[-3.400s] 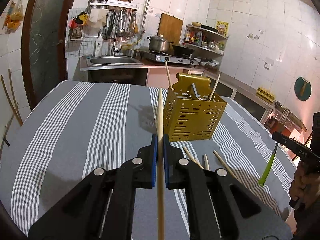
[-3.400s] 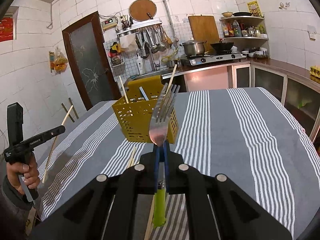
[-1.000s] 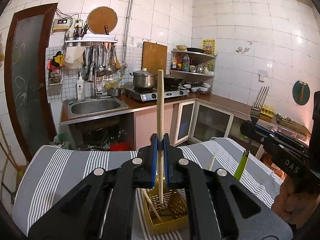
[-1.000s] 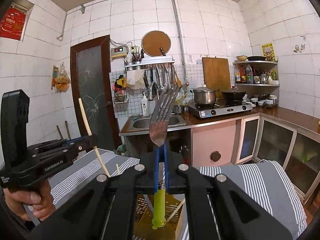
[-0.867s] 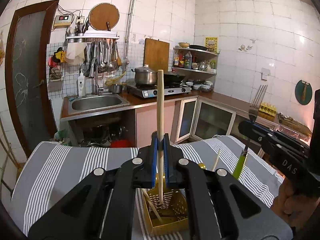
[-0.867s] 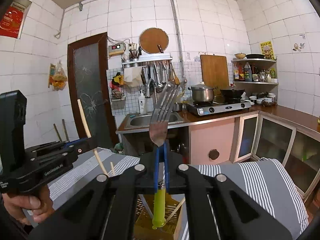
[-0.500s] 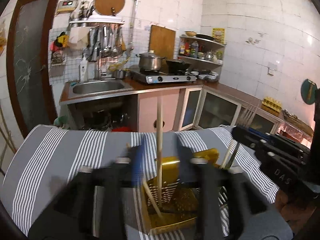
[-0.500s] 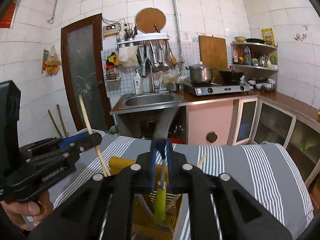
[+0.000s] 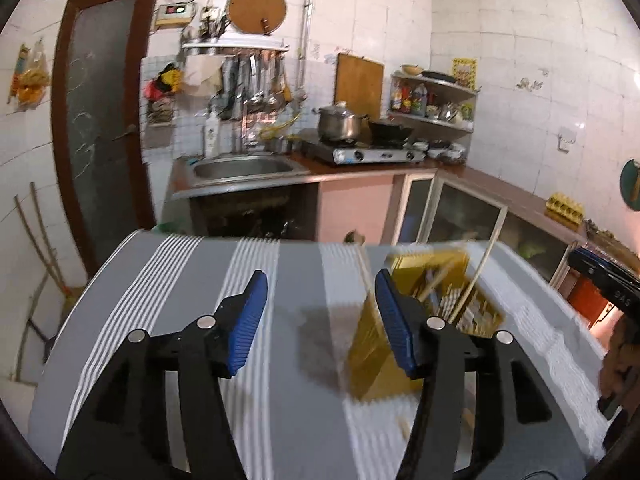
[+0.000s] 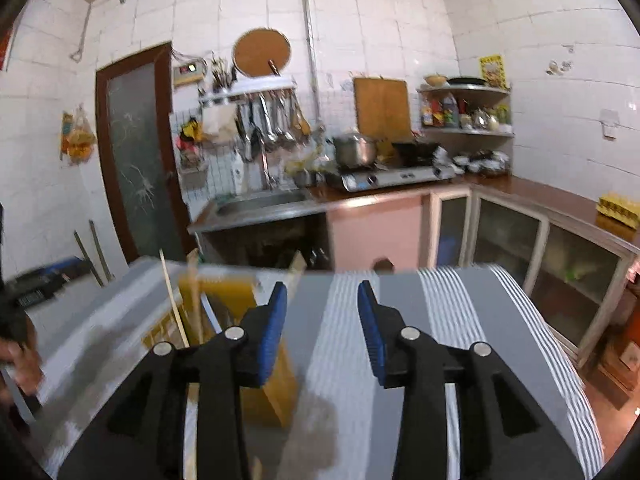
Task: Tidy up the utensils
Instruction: 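Drop the chopstick into the caddy with the left gripper while the right gripper releases the fork there, then move both grippers back toward the remaining chopsticks on the cloth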
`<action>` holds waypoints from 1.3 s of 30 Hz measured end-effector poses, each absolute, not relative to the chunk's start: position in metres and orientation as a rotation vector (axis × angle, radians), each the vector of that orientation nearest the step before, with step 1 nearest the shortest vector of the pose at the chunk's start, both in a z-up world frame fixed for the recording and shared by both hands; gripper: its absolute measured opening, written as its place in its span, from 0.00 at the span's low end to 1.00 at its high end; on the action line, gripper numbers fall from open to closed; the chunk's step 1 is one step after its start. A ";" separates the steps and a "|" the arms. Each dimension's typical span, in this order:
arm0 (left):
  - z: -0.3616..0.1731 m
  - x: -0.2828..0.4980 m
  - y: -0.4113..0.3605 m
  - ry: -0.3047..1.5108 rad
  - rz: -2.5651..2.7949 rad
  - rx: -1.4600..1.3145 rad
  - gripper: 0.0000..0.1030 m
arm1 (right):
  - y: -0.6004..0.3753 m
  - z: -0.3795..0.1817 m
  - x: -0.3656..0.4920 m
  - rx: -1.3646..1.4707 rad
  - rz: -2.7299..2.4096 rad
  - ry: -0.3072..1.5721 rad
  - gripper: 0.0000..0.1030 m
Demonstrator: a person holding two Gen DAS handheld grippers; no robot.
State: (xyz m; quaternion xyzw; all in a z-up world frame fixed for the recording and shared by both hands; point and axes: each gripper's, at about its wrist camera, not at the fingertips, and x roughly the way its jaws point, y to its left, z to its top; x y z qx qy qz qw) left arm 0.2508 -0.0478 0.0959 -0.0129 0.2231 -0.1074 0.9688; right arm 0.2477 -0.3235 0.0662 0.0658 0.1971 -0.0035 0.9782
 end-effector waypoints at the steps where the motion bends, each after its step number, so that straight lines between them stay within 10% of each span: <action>1: 0.087 0.238 -0.040 0.465 -0.208 -0.029 0.53 | -0.327 0.058 0.239 0.143 -0.013 0.413 0.36; 12: -0.005 0.124 -0.041 0.628 -0.260 -0.073 0.53 | -0.323 -0.048 0.133 0.245 -0.037 0.608 0.36; 39: -0.076 0.102 -0.132 0.870 -0.354 0.084 0.53 | -0.270 -0.054 0.102 0.151 0.055 0.656 0.38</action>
